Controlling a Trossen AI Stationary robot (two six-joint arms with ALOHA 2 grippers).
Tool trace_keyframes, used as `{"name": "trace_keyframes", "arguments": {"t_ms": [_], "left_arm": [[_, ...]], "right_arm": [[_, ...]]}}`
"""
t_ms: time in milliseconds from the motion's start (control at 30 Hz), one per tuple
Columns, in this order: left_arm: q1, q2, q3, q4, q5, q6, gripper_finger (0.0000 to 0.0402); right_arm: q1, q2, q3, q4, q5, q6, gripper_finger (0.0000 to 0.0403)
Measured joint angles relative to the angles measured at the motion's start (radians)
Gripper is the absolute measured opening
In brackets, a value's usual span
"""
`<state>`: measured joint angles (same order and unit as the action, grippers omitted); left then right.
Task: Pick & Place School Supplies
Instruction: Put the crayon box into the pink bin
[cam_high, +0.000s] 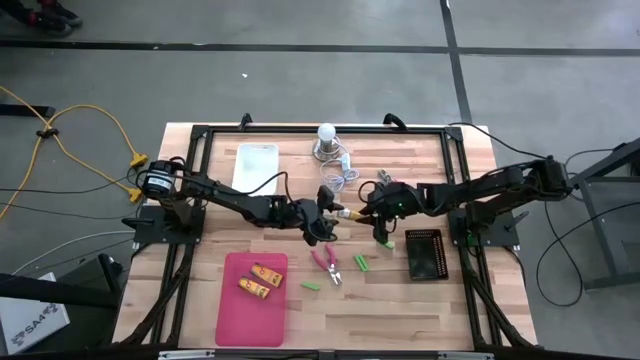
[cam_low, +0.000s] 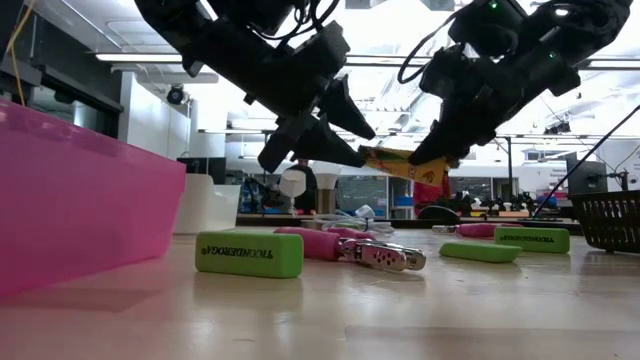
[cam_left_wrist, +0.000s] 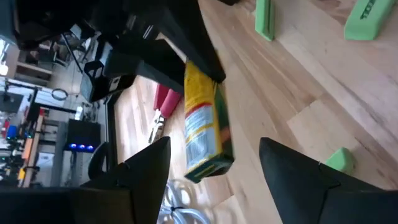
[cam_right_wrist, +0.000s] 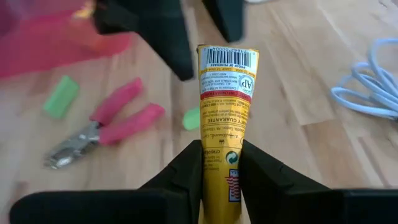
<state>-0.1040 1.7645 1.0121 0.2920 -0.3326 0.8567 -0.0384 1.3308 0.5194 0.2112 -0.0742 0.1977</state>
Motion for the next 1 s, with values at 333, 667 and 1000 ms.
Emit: {"name": "trace_keyframes", "arguments": {"t_ms": [333, 667, 1000], "left_arm": [[-0.012, 0.0, -0.001, 0.008, 0.023, 0.081, 0.023], [-0.016, 0.0, -0.001, 0.016, 0.023, 0.096, 0.0137], [-0.016, 0.0, -0.001, 0.017, 0.018, 0.096, 0.008]], "right_arm": [[0.0, 0.0, 0.001, 0.049, -0.044, 0.016, 0.0083], [0.0, 0.0, 0.0, 0.058, -0.068, 0.017, 0.0083], [0.0, 0.0, 0.0, 0.061, -0.085, 0.017, 0.0083]]}}
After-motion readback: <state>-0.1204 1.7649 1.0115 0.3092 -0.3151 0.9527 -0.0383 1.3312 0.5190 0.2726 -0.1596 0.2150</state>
